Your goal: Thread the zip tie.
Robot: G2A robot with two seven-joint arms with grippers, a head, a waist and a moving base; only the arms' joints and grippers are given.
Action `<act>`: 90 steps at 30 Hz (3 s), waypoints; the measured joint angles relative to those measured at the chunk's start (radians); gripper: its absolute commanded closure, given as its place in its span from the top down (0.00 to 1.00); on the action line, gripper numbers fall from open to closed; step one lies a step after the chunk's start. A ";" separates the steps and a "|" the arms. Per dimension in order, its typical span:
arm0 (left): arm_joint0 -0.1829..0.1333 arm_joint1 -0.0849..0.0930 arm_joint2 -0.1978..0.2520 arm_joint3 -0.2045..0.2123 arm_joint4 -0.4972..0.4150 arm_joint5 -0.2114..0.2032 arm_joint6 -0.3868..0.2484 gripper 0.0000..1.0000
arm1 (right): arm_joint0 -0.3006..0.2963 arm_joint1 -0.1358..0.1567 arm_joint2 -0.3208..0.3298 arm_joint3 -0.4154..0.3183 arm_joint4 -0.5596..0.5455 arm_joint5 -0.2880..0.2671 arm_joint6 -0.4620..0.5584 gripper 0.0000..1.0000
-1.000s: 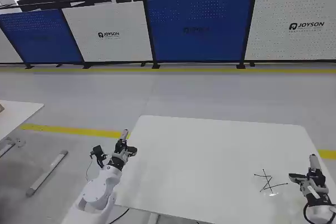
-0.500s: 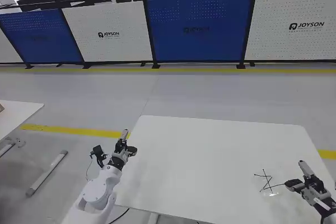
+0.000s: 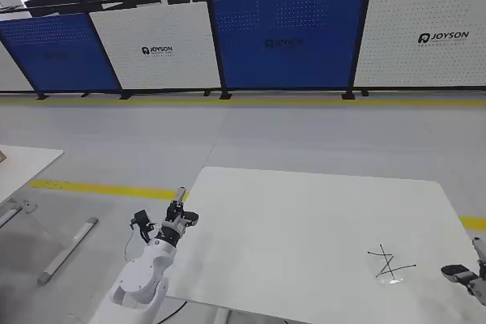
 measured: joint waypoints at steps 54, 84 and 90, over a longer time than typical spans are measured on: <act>0.000 0.000 0.000 0.000 0.000 0.000 0.000 1.00 | 0.157 0.039 -0.114 0.202 -0.266 -0.080 0.227 0.97; 0.000 0.000 0.000 0.000 0.000 0.000 0.000 1.00 | 0.185 0.058 -0.180 0.210 -0.376 -0.059 0.209 0.37; 0.000 0.000 0.000 0.000 0.000 0.000 0.000 1.00 | 0.180 0.060 -0.182 0.211 -0.378 -0.061 0.202 0.34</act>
